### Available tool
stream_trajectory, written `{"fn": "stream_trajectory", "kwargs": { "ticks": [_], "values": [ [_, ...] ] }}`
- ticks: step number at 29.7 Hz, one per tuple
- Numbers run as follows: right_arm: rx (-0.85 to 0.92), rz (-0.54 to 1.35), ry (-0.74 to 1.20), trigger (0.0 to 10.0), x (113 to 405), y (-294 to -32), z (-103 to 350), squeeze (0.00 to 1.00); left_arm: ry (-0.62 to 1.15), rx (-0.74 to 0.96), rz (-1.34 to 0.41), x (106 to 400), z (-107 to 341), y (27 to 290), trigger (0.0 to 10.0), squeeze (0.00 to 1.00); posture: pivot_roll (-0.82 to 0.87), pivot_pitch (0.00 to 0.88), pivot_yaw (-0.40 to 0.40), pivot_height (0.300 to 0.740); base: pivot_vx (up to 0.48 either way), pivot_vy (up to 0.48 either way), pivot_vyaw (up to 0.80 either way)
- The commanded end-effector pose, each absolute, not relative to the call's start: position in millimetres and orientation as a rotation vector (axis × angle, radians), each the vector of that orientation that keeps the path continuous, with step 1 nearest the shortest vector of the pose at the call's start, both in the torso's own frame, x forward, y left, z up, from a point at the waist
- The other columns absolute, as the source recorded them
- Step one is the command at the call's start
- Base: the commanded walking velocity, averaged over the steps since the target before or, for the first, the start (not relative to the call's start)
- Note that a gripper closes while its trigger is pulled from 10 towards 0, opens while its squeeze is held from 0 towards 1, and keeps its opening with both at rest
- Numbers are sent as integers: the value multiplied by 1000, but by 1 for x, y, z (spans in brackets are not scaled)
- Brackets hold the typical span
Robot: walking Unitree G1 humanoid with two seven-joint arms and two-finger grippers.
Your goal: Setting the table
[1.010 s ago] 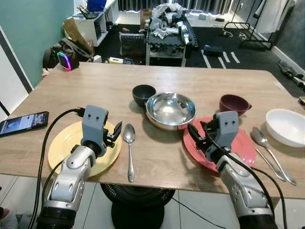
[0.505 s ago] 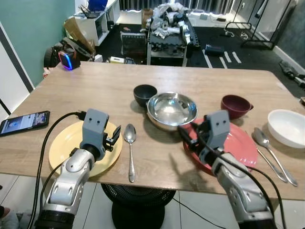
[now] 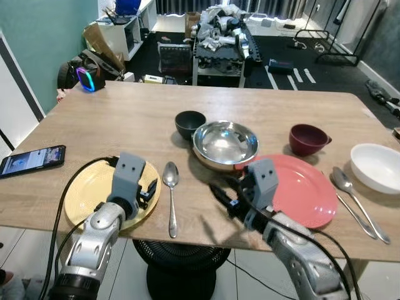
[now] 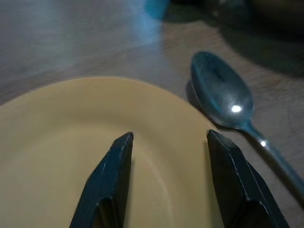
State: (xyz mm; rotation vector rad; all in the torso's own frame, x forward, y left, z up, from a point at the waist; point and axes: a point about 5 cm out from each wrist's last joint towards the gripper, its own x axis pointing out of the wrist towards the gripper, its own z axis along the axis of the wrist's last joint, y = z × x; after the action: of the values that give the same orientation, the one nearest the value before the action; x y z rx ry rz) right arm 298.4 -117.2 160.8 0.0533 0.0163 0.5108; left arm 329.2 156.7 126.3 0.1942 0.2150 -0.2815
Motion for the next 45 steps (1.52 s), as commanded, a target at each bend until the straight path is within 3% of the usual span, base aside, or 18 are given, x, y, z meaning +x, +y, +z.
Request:
{"fn": "stream_trajectory", "kwargs": {
  "ticks": [1, 8, 13, 19, 28, 34, 39, 40, 45],
  "values": [
    [53, 475, 15, 10000, 299, -123, 161, 0, 244, 243, -303, 333, 128, 156, 10000, 0, 11, 1, 91, 740, 0, 0, 0],
    [53, 440, 9, 10000, 299, -132, 163, 0, 249, 322, -342, 330, 139, 166, 10000, 0, 12, 9, 95, 740, 0, 0, 0],
    [52, 433, 9, 10000, 301, -133, 161, 0, 202, 280, -361, 335, 146, 161, 10000, 0, 22, 13, 88, 740, 0, 0, 0],
    [51, 450, -25, 10000, 306, -126, 170, 0, 158, 172, -428, 355, 161, 128, 10000, 0, 5, 10, 90, 740, 0, 0, 0],
    [51, 454, -31, 10000, 307, -123, 171, 0, 229, 63, -475, 361, 153, 104, 10000, 0, -7, 12, 98, 740, 0, 0, 0],
    [50, 452, -28, 10000, 305, -125, 169, 0, 242, 94, -401, 351, 145, 86, 10000, 0, -7, 18, 105, 740, 0, 0, 0],
    [50, 453, -27, 10000, 305, -125, 168, 0, 198, 145, -348, 345, 150, 87, 10000, 0, -5, 18, 104, 740, 0, 0, 0],
    [51, 455, -26, 10000, 306, -125, 168, 0, 211, 111, -276, 343, 148, 94, 10000, 0, 3, 19, 99, 740, 0, 0, 0],
    [50, 467, -31, 10000, 308, -123, 169, 0, 278, 14, -265, 350, 141, 101, 10000, 0, 5, 13, 95, 740, 0, 0, 0]
  ]
}}
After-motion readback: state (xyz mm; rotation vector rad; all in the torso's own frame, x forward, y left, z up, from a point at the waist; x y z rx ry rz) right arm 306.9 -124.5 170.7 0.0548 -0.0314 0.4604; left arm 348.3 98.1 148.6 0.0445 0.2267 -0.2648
